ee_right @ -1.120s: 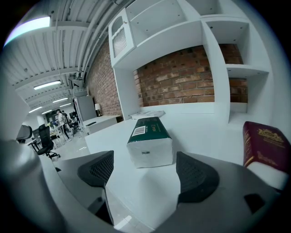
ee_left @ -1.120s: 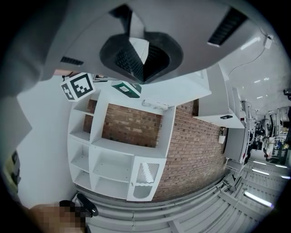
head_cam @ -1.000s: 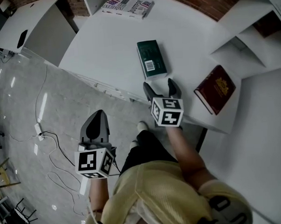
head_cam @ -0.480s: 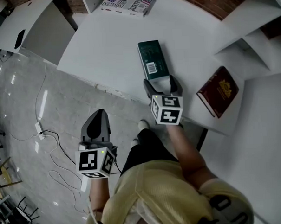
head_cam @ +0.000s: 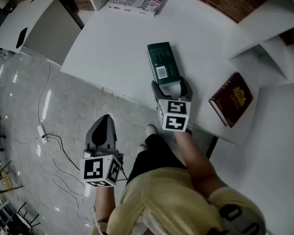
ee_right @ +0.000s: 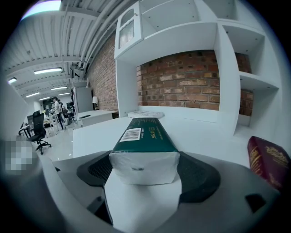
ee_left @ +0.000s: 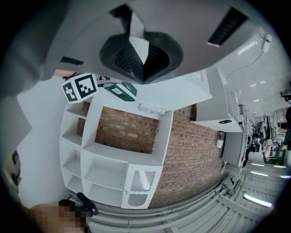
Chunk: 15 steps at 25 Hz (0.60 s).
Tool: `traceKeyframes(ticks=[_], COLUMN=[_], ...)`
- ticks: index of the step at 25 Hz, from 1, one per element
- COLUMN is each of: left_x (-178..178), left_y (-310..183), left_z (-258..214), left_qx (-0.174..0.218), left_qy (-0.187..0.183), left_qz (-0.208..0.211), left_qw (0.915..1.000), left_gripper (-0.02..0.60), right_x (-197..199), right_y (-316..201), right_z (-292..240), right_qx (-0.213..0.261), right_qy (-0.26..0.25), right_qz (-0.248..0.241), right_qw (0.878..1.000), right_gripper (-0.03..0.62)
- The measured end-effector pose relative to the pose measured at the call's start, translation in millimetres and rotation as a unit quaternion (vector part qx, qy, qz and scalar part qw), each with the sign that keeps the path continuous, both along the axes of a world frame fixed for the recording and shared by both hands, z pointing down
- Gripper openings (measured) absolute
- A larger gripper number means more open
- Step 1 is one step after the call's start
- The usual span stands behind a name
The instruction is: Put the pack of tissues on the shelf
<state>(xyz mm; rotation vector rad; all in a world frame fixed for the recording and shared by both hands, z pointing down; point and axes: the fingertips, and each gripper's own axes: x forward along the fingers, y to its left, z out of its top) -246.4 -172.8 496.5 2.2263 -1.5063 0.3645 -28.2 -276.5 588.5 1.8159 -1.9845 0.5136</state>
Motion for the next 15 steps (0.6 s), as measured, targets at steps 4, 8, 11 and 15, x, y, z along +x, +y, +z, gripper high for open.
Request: traceKeyframes(ticks=[4,8,11,15], left_x=[-2.0,-2.1,-2.9,-6.5], left_y=[-1.1,-1.8,-2.4,-2.9], left_z=[2.1,4.9,6.2,5.8], left_qx=[-0.002,-0.005,-0.006,-0.004], left_qy=[-0.002,-0.002,-0.001,0.0], left_qz=[-0.003,-0.003,-0.003,-0.006], left_qw=[1.0,1.0,1.0,1.0], left_gripper=[0.002,0.002,0.002,0.002], right_x=[-0.3,-5.8,-5.3,-4.1], right_y=[-3.4,-6.2,-6.7,-6.4], right_z=[1.8,-3.8,-3.0,-2.9], right_qx=[0.003,0.003,0.002,-0.003], right_qy=[0.013,0.005,0.011,0.01], right_qz=[-0.005,-0.012,-0.015,-0.015], right_qw=[1.0,1.0,1.0,1.0], right_gripper=[0.408,0.407,0.407,0.407])
